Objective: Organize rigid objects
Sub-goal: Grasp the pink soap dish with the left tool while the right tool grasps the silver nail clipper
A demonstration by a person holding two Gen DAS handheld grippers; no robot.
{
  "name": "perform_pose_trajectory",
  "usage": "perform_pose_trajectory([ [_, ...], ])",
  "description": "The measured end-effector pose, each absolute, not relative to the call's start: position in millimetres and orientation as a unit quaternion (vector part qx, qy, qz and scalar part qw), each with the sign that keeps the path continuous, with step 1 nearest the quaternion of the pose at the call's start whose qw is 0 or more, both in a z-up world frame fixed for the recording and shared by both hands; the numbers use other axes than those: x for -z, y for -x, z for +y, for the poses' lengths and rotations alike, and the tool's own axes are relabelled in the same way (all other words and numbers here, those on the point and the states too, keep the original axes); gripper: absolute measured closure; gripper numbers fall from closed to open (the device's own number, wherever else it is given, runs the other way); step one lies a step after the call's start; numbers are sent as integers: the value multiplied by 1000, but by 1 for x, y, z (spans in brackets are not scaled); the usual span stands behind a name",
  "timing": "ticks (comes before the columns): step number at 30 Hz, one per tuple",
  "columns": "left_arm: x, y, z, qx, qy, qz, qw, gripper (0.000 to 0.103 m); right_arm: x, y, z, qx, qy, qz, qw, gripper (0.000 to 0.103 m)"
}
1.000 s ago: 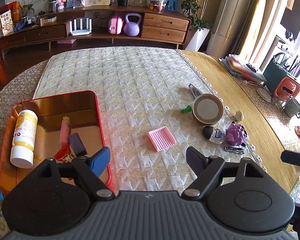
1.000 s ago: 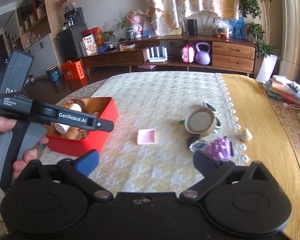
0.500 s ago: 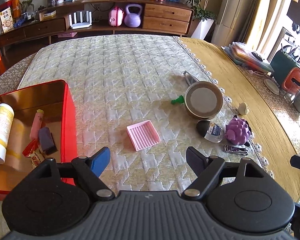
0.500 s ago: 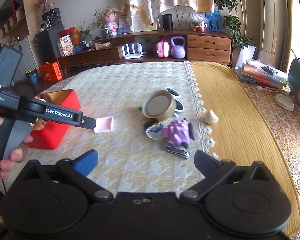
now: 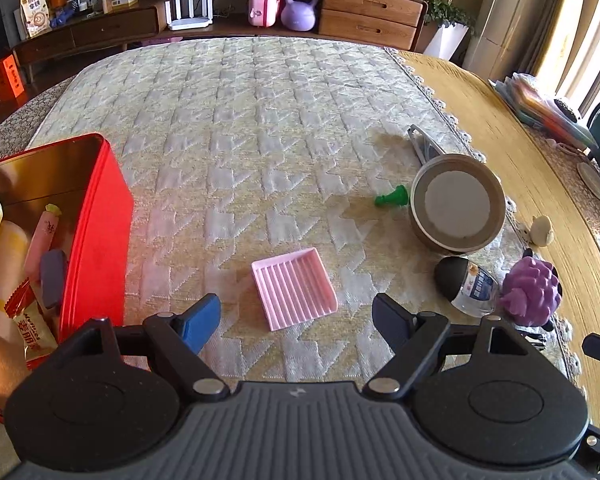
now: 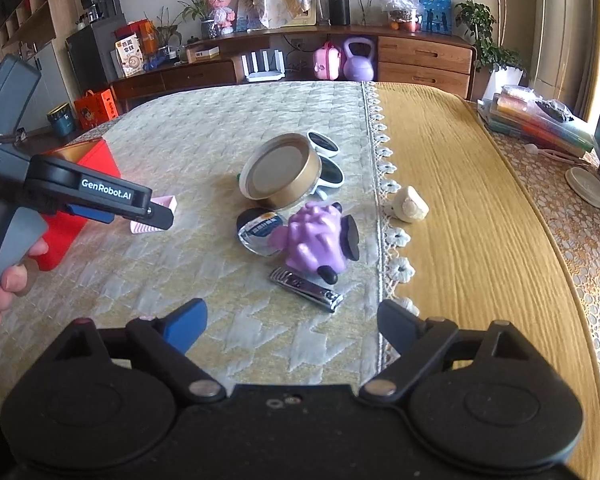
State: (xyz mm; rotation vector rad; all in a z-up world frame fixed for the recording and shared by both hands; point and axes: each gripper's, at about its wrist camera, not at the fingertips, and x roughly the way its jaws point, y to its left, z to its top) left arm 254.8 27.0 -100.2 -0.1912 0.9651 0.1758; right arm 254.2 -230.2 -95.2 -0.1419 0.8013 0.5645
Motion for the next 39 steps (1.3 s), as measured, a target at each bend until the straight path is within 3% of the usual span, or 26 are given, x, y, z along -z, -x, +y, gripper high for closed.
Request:
perform_pose_trajectory([
  [12, 113, -269, 24, -111, 71, 455, 880, 20, 113, -279, -222, -283, 102, 391, 870, 33],
  [18, 115, -270, 20, -109, 59, 449, 885, 20, 113, -280, -220, -288, 122, 376, 873, 51],
  [22, 114, -267, 21, -106, 56, 445, 888, 28, 112, -276, -219, -288, 128, 370, 874, 57],
  [28, 110, -263, 25, -99, 55, 439, 891, 58, 111, -267, -216, -286, 133, 367, 875, 79],
  [32, 109, -260, 27, -88, 54, 440, 892, 58, 110, -258, -212, -287, 138, 365, 875, 90],
  [39, 107, -249, 31, -75, 59, 442, 892, 58, 108, -245, -207, -274, 122, 374, 878, 93],
])
